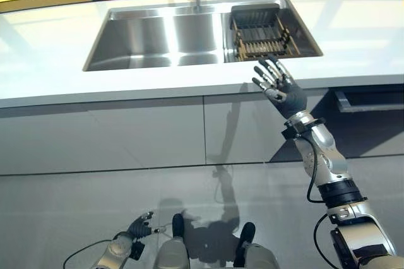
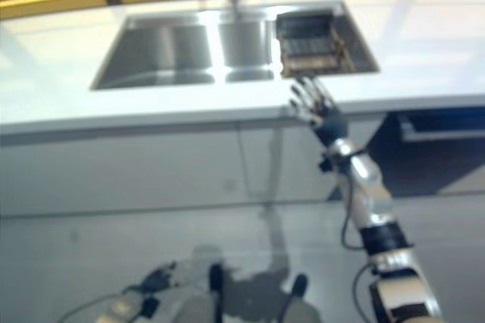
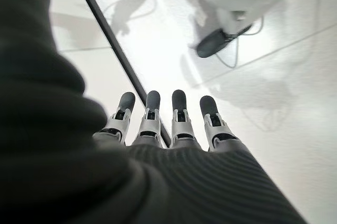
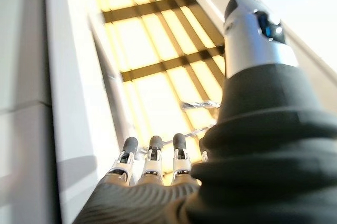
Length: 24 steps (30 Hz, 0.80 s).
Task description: Take plates into dishwasher
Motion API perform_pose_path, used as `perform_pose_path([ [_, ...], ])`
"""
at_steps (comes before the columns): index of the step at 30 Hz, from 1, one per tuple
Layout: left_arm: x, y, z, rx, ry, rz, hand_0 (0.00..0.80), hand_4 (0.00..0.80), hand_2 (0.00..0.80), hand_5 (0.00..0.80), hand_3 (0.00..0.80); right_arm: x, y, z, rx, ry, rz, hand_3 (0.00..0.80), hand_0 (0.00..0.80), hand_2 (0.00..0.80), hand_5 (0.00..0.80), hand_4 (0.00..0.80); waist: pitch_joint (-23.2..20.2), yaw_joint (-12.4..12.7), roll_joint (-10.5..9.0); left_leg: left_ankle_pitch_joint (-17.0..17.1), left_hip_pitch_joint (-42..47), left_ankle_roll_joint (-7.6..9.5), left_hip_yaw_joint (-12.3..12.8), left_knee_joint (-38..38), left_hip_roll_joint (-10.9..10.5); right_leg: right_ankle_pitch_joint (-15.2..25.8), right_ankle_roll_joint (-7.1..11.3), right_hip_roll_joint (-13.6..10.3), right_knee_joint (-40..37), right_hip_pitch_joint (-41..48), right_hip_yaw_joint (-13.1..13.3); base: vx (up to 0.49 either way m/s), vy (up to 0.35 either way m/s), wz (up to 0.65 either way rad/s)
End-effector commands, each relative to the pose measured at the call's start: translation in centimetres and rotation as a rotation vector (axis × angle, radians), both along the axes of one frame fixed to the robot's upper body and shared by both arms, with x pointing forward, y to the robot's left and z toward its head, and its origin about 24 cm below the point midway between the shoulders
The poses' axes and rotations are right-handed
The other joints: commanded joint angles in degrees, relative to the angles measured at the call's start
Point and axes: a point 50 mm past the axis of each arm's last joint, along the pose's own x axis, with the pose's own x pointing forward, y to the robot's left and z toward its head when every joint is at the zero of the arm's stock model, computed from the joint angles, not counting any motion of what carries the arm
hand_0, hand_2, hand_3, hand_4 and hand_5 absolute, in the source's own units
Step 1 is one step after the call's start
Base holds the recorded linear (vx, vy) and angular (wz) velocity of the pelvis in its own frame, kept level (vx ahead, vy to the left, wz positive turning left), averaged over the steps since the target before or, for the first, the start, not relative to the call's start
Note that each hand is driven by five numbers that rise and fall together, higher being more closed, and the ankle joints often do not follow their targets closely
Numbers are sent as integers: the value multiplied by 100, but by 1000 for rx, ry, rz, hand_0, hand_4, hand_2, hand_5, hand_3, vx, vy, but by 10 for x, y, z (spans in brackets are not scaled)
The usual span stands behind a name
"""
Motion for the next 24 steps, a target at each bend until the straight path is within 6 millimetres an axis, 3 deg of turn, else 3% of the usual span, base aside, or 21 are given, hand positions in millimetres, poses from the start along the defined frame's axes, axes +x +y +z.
perform_pose_path([
  [1, 27, -1, 12, 20, -69, -59, 0, 0, 0, 0, 0, 1, 0, -6, -95, 30, 23, 0, 0, 0, 0, 0, 48, 94, -141, -151, 206, -40, 111, 281, 17, -974, 74, 71, 454, 471, -79, 57, 53, -3],
  [4, 25, 1, 11, 22, -62, -42, 0, 0, 0, 0, 0, -6, -4, -43, -164, 160, 20, 0, 0, 0, 0, 0, 80, 99, -168, -148, 233, -33, 91, 247, 15, -1010, 83, 80, 473, 514, -72, 30, 47, -2],
  [5, 23, 2, 10, 21, -57, -29, 0, 0, 0, 0, 0, -13, -5, -65, -181, 243, 19, 0, 0, 0, 0, 0, 91, 97, -182, -135, 242, -29, 78, 222, 17, -1014, 86, 85, 481, 527, -74, 24, 58, -3],
  [10, 10, 4, 4, 29, -19, -1, 0, 0, 0, 0, 0, -58, -23, -152, -286, 557, -8, 0, 0, 0, 0, 0, 32, 136, -228, -114, 318, -18, 35, 119, 5, -1008, 117, 107, 415, 652, -127, 27, 59, 8],
  [13, 1, 3, -2, 25, 15, 17, 0, 0, 0, 0, 0, -99, -38, -210, -419, 826, -38, 0, 0, 0, 0, 0, -69, 185, -252, -116, 375, -10, 4, 81, 4, -1003, 128, 146, 333, 776, -166, 24, 51, 11],
  [18, -6, -1, -7, 15, 58, 18, 0, 0, 0, 0, 0, -149, -53, -258, -543, 1133, -81, 0, 0, 0, 0, 0, -228, 288, -278, -117, 459, -12, -58, 30, -22, -961, 138, 195, 165, 976, -239, 32, 48, 8],
  [24, -11, -4, -11, 6, 94, 36, 0, 0, 0, 0, 0, -174, -54, -276, -555, 1288, -186, 0, 0, 0, 0, 0, -391, 329, -287, -97, 488, -10, -99, -17, -43, -928, 139, 258, 17, 1118, -264, 10, 64, 5],
])
